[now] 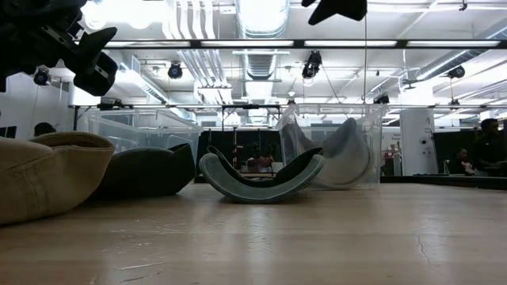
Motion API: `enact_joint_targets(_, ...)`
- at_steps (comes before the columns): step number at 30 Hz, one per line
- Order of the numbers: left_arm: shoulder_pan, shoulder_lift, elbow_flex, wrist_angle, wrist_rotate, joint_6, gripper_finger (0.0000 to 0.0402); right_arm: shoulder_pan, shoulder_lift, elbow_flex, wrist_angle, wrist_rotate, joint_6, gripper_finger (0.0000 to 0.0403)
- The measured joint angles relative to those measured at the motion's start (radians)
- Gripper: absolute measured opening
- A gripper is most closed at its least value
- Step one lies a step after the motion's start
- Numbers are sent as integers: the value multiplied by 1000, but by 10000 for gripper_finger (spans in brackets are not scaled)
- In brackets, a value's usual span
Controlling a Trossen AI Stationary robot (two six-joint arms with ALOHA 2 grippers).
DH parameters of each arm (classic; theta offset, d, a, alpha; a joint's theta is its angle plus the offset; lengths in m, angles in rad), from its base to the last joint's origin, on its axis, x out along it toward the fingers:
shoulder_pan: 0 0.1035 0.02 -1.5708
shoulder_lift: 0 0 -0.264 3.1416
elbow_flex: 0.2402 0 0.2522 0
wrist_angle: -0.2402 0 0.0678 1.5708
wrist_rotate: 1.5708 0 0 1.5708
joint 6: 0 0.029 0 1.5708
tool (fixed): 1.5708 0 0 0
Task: Pick & Place hat
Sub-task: Put the left black cap into the left transparent bin
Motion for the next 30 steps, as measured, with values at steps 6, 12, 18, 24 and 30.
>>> enact_joint_targets(6, 1, 0, 0, 15, 0, -20, 188, 45, 0, -61, 64, 21, -73, 175)
enact_joint_targets(12, 1, 0, 0, 21, 0, -57, 188, 53, 1, -154, 161, 26, -135, 172)
enact_joint_targets(18, 1, 0, 0, 82, 11, -98, 188, 53, 1, -251, 296, 25, -210, 162)
enact_joint_targets(24, 0, 0, 0, 121, 10, -227, 188, 53, 1, -318, 398, 22, -240, 150)
enact_joint_targets(30, 1, 0, 6, 122, -99, -254, 188, 53, 1, -338, 432, 22, -259, 138)
